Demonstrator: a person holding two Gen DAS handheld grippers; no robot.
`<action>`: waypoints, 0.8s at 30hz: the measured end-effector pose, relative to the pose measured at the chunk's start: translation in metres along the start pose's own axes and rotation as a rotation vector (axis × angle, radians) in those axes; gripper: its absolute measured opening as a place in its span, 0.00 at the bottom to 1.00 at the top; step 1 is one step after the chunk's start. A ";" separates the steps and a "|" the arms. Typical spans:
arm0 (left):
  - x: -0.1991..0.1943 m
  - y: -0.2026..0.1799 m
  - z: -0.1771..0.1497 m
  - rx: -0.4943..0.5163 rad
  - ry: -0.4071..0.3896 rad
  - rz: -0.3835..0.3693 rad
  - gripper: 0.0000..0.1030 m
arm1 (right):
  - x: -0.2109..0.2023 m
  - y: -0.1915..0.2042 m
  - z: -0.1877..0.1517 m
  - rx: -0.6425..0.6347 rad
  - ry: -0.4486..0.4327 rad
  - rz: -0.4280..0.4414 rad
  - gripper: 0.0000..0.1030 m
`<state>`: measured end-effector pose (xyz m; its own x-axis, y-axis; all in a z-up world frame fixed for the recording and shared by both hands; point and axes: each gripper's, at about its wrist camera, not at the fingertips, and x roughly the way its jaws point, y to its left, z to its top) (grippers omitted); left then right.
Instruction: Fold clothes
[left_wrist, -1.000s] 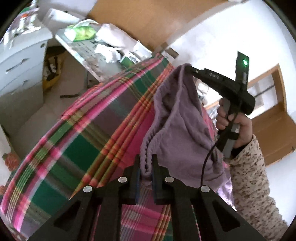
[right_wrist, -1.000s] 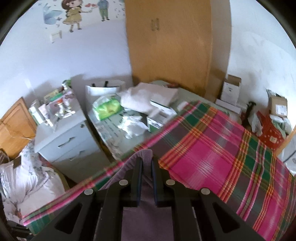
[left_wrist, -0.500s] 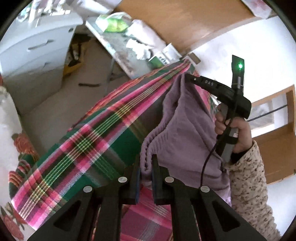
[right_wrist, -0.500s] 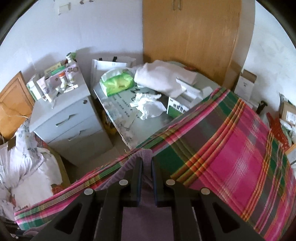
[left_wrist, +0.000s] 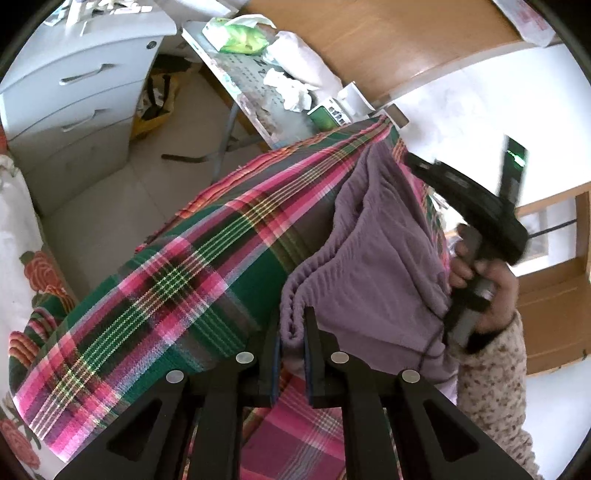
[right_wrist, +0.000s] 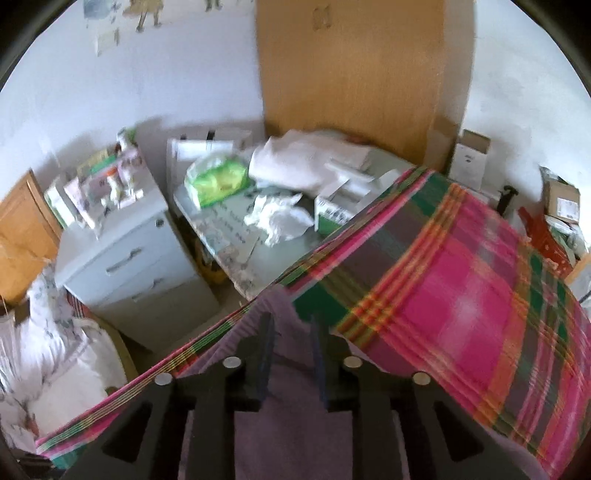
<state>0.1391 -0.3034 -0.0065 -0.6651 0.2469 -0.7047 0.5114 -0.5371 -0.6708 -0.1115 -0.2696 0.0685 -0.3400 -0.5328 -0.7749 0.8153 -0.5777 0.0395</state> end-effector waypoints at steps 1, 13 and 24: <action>0.000 0.001 0.000 0.000 0.000 -0.002 0.11 | -0.013 -0.007 -0.003 0.016 -0.010 -0.005 0.23; -0.001 0.006 0.000 -0.017 0.004 -0.031 0.11 | -0.159 -0.113 -0.143 0.289 -0.109 -0.100 0.27; -0.002 0.006 -0.003 -0.034 -0.002 -0.030 0.12 | -0.239 -0.173 -0.311 0.668 -0.133 -0.207 0.27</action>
<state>0.1456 -0.3049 -0.0097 -0.6816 0.2612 -0.6835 0.5090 -0.5017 -0.6994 -0.0257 0.1503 0.0501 -0.5456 -0.4179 -0.7264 0.2806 -0.9079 0.3115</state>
